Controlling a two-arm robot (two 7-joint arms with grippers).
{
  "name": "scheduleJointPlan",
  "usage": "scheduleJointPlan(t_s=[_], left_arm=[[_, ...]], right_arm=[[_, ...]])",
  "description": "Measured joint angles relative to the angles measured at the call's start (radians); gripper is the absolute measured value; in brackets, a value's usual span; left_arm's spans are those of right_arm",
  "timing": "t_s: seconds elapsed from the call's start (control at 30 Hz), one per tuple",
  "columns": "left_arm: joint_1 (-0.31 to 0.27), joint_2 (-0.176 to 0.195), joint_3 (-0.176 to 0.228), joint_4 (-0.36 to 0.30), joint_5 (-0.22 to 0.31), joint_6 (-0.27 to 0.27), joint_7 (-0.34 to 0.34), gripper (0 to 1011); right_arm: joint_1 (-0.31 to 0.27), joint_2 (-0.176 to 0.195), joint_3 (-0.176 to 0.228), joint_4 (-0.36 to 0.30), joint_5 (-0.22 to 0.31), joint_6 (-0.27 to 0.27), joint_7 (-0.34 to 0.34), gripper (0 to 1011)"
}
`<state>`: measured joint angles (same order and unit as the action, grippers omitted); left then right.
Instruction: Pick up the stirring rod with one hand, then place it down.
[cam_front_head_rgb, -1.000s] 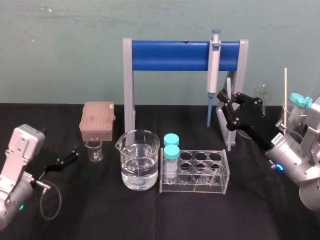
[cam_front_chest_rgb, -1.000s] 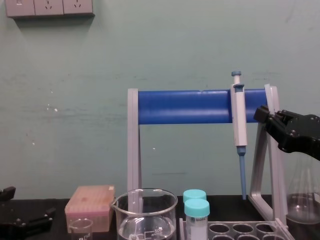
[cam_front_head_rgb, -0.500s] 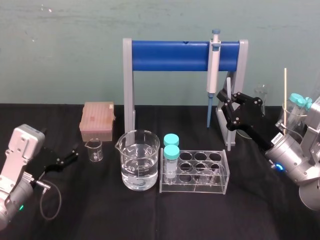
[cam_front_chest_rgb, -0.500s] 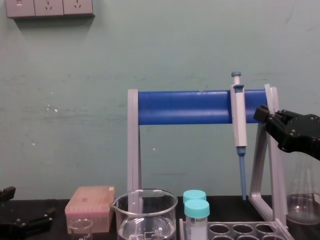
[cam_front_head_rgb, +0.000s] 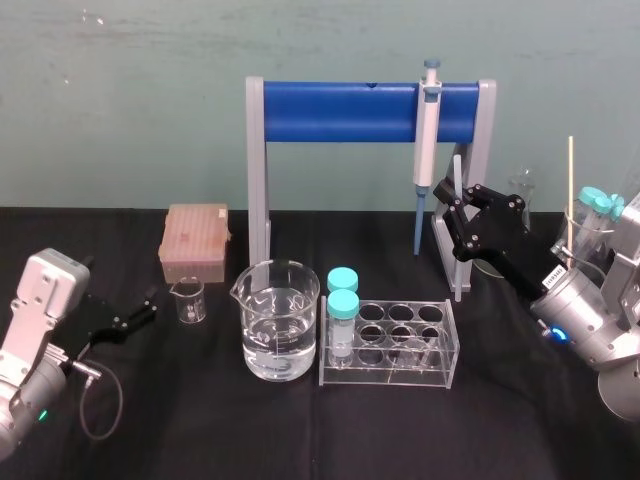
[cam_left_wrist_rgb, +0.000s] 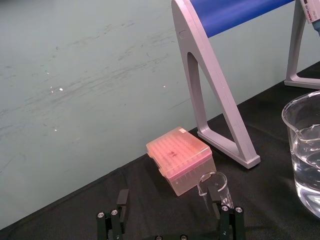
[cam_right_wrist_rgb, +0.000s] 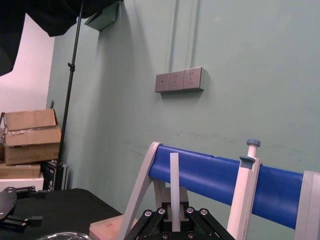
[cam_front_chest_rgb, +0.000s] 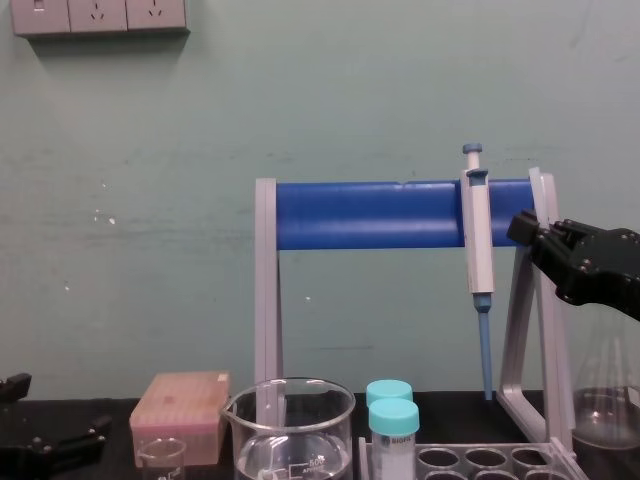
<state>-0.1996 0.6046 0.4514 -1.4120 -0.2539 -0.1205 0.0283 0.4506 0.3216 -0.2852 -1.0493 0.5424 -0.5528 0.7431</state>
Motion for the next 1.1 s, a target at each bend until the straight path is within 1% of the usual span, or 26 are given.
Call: scheduleJointPlan(t_s=[1.1], left_arm=[[0.000, 0.000, 0.000, 0.000, 0.000, 0.000, 0.000, 1000]], right_arm=[[0.000, 0.000, 0.000, 0.000, 0.000, 0.000, 0.000, 71]])
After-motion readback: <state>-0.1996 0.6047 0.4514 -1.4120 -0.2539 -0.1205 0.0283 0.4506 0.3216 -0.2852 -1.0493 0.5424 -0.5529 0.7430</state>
